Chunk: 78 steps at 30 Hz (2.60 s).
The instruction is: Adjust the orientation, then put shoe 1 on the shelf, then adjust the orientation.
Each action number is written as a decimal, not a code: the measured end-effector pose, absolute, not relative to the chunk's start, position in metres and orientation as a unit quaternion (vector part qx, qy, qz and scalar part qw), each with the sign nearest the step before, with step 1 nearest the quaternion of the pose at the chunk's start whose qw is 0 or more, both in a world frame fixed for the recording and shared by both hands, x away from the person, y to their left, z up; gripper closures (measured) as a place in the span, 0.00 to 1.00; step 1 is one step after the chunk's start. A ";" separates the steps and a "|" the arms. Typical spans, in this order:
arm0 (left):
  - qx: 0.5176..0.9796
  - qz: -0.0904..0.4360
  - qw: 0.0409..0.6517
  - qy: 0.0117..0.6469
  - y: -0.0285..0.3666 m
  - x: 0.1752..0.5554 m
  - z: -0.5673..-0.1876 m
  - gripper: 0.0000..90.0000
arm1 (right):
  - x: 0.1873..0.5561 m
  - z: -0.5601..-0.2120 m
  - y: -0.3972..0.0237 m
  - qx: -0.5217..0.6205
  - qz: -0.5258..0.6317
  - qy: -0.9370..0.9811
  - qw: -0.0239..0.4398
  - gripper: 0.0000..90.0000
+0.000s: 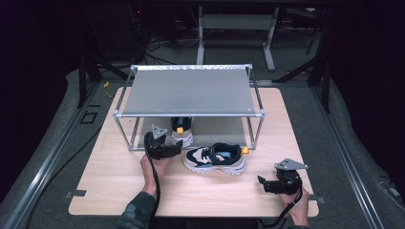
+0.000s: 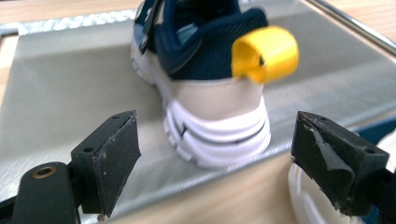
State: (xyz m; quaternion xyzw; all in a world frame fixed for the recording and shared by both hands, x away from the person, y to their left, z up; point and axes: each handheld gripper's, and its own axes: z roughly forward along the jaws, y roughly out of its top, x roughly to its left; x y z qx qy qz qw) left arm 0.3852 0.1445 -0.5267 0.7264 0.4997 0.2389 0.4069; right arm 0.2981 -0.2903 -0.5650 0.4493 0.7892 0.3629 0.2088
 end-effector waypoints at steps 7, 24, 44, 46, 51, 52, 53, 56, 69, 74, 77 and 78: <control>0.749 0.222 0.390 0.488 0.163 0.367 -0.530 0.13 | 0.298 -0.565 -0.291 0.449 0.365 0.789 0.206 0.14; 0.767 0.227 0.364 0.478 0.199 0.321 -0.528 0.07 | 0.299 -0.565 -0.290 0.449 0.362 0.791 0.205 0.14; 0.758 0.221 0.353 0.502 0.230 0.296 -0.536 0.03 | 0.300 -0.550 -0.280 0.427 0.365 0.808 0.180 0.14; 0.759 0.219 0.349 0.504 0.233 0.294 -0.538 0.02 | 0.302 -0.544 -0.277 0.411 0.376 0.813 0.170 0.14; 0.757 0.215 0.349 0.508 0.238 0.291 -0.541 0.02 | 0.305 -0.532 -0.268 0.391 0.379 0.822 0.167 0.14; 0.757 0.213 0.350 0.509 0.238 0.290 -0.541 0.01 | 0.306 -0.529 -0.265 0.386 0.380 0.824 0.167 0.14; 0.758 0.214 0.350 0.508 0.239 0.290 -0.541 0.01 | 0.306 -0.521 -0.261 0.383 0.357 0.834 0.176 0.14; 0.757 0.214 0.355 0.506 0.241 0.288 -0.539 0.01 | 0.311 -0.513 -0.254 0.363 0.372 0.838 0.167 0.14; 0.758 0.206 0.371 0.495 0.244 0.285 -0.538 0.00 | 0.335 -0.491 -0.225 0.303 0.324 0.885 0.141 0.08; 0.759 0.205 0.369 0.495 0.245 0.285 -0.539 0.00 | 0.345 -0.492 -0.213 0.287 0.312 0.896 0.131 0.08; 0.759 0.205 0.369 0.495 0.245 0.286 -0.539 0.00 | 0.350 -0.491 -0.208 0.281 0.308 0.900 0.129 0.09; 0.761 0.206 0.368 0.494 0.245 0.286 -0.538 0.00 | 0.353 -0.491 -0.207 0.279 0.308 0.901 0.127 0.09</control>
